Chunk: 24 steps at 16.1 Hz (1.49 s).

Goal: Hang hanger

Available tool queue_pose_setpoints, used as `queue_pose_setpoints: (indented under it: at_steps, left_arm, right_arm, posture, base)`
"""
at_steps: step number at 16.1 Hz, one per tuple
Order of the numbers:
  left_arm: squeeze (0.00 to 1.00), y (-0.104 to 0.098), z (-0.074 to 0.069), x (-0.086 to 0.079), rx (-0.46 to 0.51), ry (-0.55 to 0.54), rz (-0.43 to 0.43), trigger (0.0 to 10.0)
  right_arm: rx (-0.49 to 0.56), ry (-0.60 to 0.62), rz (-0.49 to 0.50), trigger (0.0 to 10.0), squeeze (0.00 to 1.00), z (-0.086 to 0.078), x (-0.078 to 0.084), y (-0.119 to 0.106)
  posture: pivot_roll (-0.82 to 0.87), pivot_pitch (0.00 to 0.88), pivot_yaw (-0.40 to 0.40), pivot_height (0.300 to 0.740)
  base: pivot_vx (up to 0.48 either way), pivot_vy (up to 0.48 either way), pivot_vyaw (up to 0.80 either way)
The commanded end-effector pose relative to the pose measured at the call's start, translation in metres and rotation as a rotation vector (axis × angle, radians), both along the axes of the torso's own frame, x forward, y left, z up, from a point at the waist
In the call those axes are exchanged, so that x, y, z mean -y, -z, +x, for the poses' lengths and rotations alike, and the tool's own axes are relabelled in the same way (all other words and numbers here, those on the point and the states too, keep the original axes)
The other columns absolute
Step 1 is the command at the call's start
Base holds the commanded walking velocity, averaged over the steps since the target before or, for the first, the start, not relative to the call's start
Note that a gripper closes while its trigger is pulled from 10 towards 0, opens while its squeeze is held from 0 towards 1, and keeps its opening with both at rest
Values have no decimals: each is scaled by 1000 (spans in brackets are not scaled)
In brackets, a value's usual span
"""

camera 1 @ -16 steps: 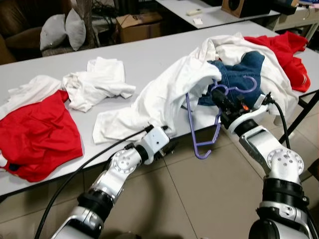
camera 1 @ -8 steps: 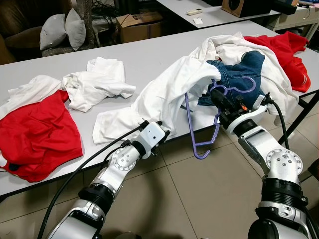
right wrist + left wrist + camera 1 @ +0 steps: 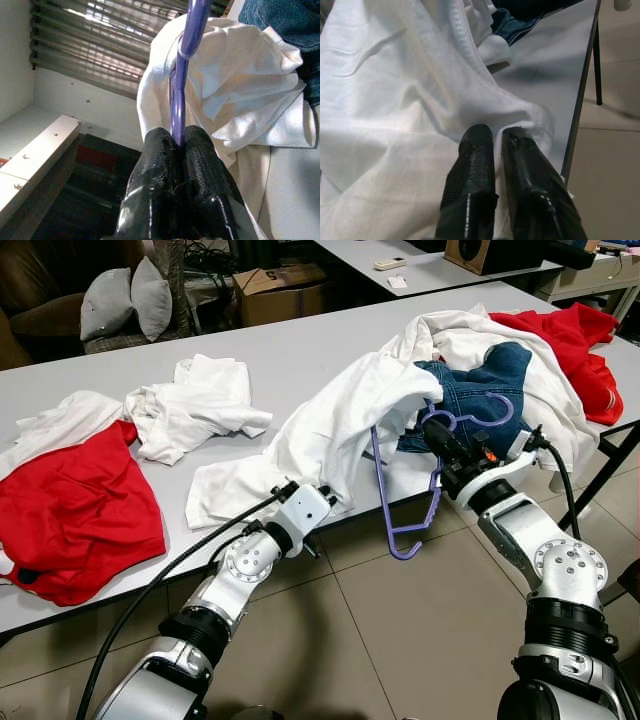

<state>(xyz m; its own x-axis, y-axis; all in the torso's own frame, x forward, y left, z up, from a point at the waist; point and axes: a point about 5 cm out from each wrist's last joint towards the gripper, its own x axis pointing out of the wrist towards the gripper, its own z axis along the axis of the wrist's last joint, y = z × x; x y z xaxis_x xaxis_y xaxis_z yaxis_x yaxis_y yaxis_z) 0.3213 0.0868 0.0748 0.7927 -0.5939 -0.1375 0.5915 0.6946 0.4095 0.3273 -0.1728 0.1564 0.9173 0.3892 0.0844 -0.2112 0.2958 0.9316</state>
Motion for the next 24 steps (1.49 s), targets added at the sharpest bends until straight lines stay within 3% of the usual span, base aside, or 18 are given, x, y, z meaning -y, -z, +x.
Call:
queue_pose_setpoints:
  at_steps: [1, 7, 11, 13, 15, 18, 21, 24]
  left_arm:
    - [0, -2, 3, -2, 8, -15, 6, 0]
    - [0, -9, 9, -15, 20, -94, -80, 0]
    - [0, -37, 17, -51, 137, -155, -167, 0]
    - [0, -50, 13, -59, 172, -75, -215, 0]
    - [0, -49, 6, -59, 138, 20, -203, 0]
    - [0, -35, -11, -58, -4, 219, -108, 0]
    - [0, -33, -11, -64, -14, 237, -16, 0]
    - [0, -37, -10, -61, -13, 238, -46, 0]
  right_arm:
    - [31, -3, 6, 10000, 0, 2, 0, -9]
    - [34, -2, 7, 10000, 0, 3, 0, -10]
    - [33, 3, 6, 10000, 0, 3, 2, -9]
    - [31, 2, 1, 10000, 0, 3, 1, -8]
    - [37, 19, 3, 10000, 0, 3, 2, -9]
    - [59, 47, 51, 10000, 0, 6, 5, -14]
    - [62, 31, 81, 10000, 0, 7, 5, -16]
    - [56, 27, 72, 10000, 0, 6, 5, -14]
  posture:
    - [-119, 0, 41, 740]
    - [-120, 0, 41, 740]
    - [-114, 0, 40, 740]
    - [-114, 0, 40, 740]
    - [-110, 0, 40, 740]
    - [-107, 0, 40, 740]
    - [-107, 0, 38, 740]
    - [-109, 0, 38, 740]
  base:
    - [0, 0, 0]
    - [0, 0, 0]
    - [0, 0, 0]
    - [0, 0, 0]
    - [0, 0, 0]
    - [0, 0, 0]
    - [0, 0, 0]
    - [0, 0, 0]
